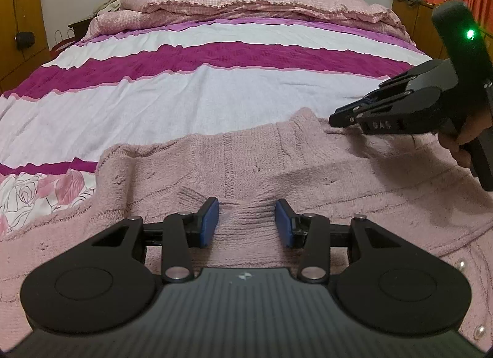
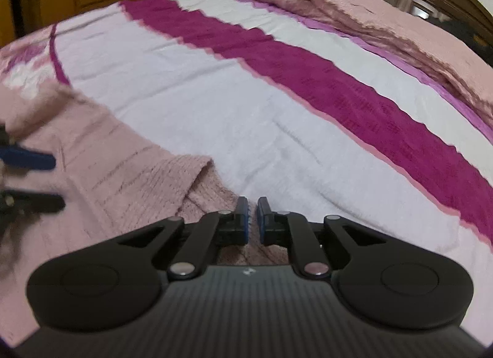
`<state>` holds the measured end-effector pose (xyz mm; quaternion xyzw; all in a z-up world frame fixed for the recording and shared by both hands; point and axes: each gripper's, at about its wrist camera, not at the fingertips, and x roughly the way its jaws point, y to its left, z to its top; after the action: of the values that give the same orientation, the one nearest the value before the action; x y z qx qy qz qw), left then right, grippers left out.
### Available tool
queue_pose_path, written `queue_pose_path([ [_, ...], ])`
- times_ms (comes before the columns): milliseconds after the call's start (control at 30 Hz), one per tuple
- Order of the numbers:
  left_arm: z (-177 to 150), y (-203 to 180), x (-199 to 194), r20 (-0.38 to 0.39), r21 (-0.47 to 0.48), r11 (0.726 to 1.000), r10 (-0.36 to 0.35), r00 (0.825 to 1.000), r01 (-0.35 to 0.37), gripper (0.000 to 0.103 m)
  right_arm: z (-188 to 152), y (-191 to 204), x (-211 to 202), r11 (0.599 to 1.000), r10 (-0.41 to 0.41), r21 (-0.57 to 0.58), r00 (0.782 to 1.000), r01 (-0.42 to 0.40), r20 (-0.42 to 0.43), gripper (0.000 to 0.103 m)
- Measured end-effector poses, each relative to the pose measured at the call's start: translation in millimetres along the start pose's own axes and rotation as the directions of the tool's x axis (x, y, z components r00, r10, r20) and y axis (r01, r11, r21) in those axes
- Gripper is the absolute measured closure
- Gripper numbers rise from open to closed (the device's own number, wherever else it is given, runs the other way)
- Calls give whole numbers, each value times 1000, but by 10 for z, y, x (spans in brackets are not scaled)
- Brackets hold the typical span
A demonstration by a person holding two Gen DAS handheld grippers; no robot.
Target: Fold small clothes
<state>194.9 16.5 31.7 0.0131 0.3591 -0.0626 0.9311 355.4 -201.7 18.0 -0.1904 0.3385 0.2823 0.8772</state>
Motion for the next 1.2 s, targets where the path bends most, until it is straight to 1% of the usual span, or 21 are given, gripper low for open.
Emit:
queue_pose_path([
  [67, 2, 8, -1, -1, -3, 1000, -2, 1000, 2, 54, -1, -43, -92, 998, -5, 69, 1000, 3, 29, 90],
  [133, 9, 16, -8, -2, -5, 1000, -3, 1000, 3, 54, -36, -73, -219, 990, 10, 140, 998, -19, 63, 90],
  [200, 29, 42, -45, 0, -16, 1000, -13, 1000, 13, 54, -95, -61, -327, 981, 13, 189, 997, -29, 81, 90],
  [267, 58, 96, -110, 3, -37, 999, -24, 1000, 25, 54, -173, -33, -453, 971, -4, 239, 996, -17, 89, 89],
  [333, 87, 171, -221, 5, -57, 998, -22, 1000, 22, 54, -267, 14, -610, 962, -24, 274, 995, -3, 93, 69],
  [367, 93, 196, -275, 9, -60, 998, -21, 1000, 22, 54, -320, 50, -700, 959, -35, 284, 994, 5, 99, 49],
  [400, 94, 225, -348, 15, -61, 998, -22, 1000, 22, 54, -380, 87, -801, 956, -46, 293, 993, 12, 111, 40],
  [433, 89, 249, -421, 21, -59, 998, -23, 1000, 24, 54, -455, 128, -925, 954, -50, 300, 991, 11, 123, 40],
  [533, 47, 286, -574, 23, -46, 998, -32, 999, 33, 53, -651, 240, -1196, 946, -52, 324, 994, 17, 101, 41],
  [633, 9, 301, -596, 24, -48, 999, -3, 1000, 4, 53, -886, 351, -1392, 938, -68, 344, 995, 38, 78, 41],
  [733, 59, 337, -479, 23, -72, 997, 20, 1000, -18, 53, -1105, 402, -1476, 926, -128, 364, 991, 101, 50, 41],
  [767, 82, 350, -414, 19, -73, 997, 22, 1000, -20, 53, -1184, 397, -1477, 915, -151, 383, 988, 127, 34, 41],
  [833, 118, 365, -240, -15, -61, 997, 49, 999, -50, 53, -1328, 351, -1444, 889, -184, 427, 983, 167, -1, 42],
  [900, 123, 396, -71, -69, -65, 994, 78, 995, -83, 53, -1432, 316, -1435, 870, -197, 462, 980, 172, 8, 42],
  [933, 115, 416, -47, -73, -83, 993, 77, 994, -83, 56, -1485, 308, -1437, 861, -196, 483, 980, 162, 21, 42],
  [967, 105, 430, -60, -65, -98, 990, 91, 994, -97, 61, -1504, 303, -1433, 855, -197, 494, 980, 158, 27, 42],
  [1000, 96, 422, -81, -61, -97, 985, 134, 989, -139, 65, -1512, 310, -1424, 853, -199, 498, 979, 157, 31, 42],
  [1033, 88, 409, -96, -57, -94, 979, 178, 982, -182, 65, -1528, 320, -1420, 853, -204, 497, 978, 160, 34, 42],
  [1100, 70, 377, -122, -48, -84, 952, 292, 955, -295, 66, -1542, 336, -1386, 850, -215, 499, 976, 168, 36, 42],
  [1133, 60, 382, -129, -49, -86, 946, 309, 950, -312, 66, -1549, 345, -1375, 850, -220, 498, 975, 172, 38, 42],
  [1200, 55, 433, -157, -59, -110, 952, 279, 959, -284, 66, -1571, 362, -1373, 849, -230, 497, 972, 178, 44, 41],
])
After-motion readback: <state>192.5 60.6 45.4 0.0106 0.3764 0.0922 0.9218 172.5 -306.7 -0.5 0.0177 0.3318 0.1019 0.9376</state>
